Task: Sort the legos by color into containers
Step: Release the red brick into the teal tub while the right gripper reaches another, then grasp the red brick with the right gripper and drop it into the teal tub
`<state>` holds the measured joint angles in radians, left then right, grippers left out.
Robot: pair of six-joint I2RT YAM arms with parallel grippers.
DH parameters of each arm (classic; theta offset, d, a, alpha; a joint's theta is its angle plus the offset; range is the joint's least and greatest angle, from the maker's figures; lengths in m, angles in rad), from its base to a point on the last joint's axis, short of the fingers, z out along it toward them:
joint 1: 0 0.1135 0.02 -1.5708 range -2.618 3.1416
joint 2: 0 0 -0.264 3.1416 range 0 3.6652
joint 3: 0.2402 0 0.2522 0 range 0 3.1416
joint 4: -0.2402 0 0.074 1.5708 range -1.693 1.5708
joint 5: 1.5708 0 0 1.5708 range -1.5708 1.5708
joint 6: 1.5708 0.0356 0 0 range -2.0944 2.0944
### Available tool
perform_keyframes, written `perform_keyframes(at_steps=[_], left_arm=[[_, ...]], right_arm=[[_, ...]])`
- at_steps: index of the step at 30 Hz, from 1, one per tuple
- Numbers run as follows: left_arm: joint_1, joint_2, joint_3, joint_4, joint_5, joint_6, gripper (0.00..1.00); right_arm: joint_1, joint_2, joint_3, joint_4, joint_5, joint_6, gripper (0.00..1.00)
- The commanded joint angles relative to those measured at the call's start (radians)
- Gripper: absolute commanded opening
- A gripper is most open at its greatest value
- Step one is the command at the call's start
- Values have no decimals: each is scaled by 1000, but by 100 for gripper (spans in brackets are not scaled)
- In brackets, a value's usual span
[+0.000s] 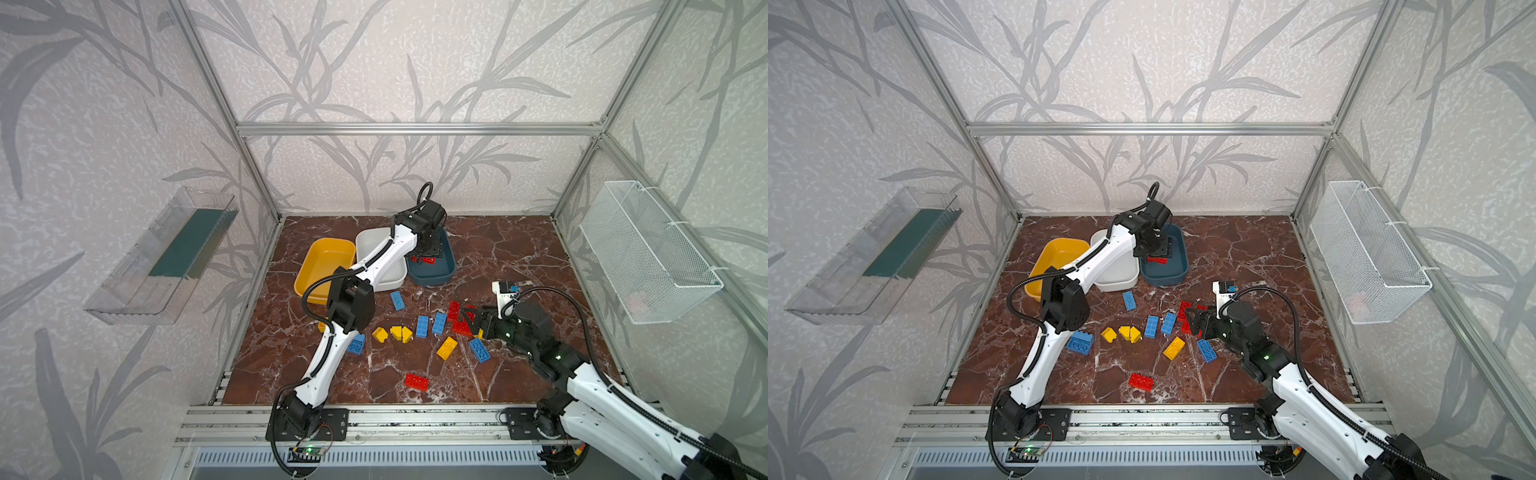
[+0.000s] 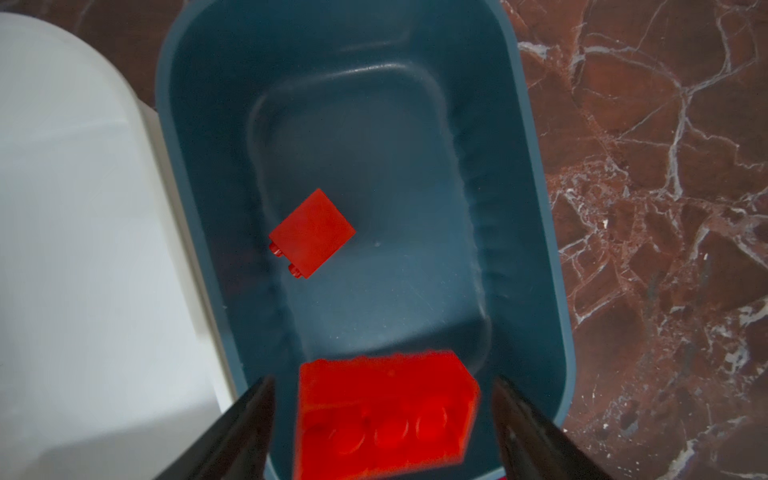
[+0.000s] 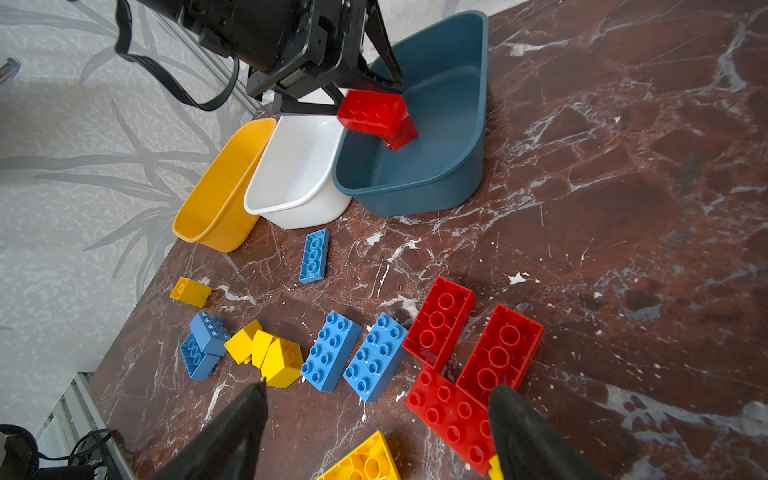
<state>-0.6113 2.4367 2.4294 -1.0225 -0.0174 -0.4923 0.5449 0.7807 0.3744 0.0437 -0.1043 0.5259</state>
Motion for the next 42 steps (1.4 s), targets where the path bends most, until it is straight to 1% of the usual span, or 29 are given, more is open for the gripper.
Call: perform_keyframes(at_steps=[1,3,6,9,12,14,18,23,29,32,35,38,42], left_arm=[[-1,5,51,-14,13,23,90],[-1,-6,65,-26,10,26,93],[0,-52,69,-49,0,29,96],[-2,-149,6,-45,-7,23,97],[-6,-311,-178,38,-9,8,98],[-9,-427,-312,97,-10,-8,99],[-17,-637,-519,170,-7,-25,99],[-18,-882,-748,215,-12,-38,99],[-18,-1136,-1013,222,-28,-14,99],[-16,-1259,-1135,221,-99,10,99],[-16,-1367,-1208,191,-151,38,99],[-15,-1463,-1278,188,-176,51,99],[-15,-1586,-1384,233,-198,60,99]], right_arm=[[1,-7,24,-36,6,-18,84],[9,-9,44,-71,28,-16,84],[52,0,97,-151,69,-29,85],[128,29,151,-231,104,-58,85],[204,66,196,-298,108,-101,85],[241,96,225,-335,83,-143,85],[312,161,280,-386,23,-250,85],[386,281,369,-479,38,-354,85],[468,389,402,-494,39,-395,84],[543,461,433,-512,35,-417,84],[585,542,476,-537,27,-429,84],[606,612,510,-546,-10,-439,77],[647,706,569,-571,-8,-458,70]])
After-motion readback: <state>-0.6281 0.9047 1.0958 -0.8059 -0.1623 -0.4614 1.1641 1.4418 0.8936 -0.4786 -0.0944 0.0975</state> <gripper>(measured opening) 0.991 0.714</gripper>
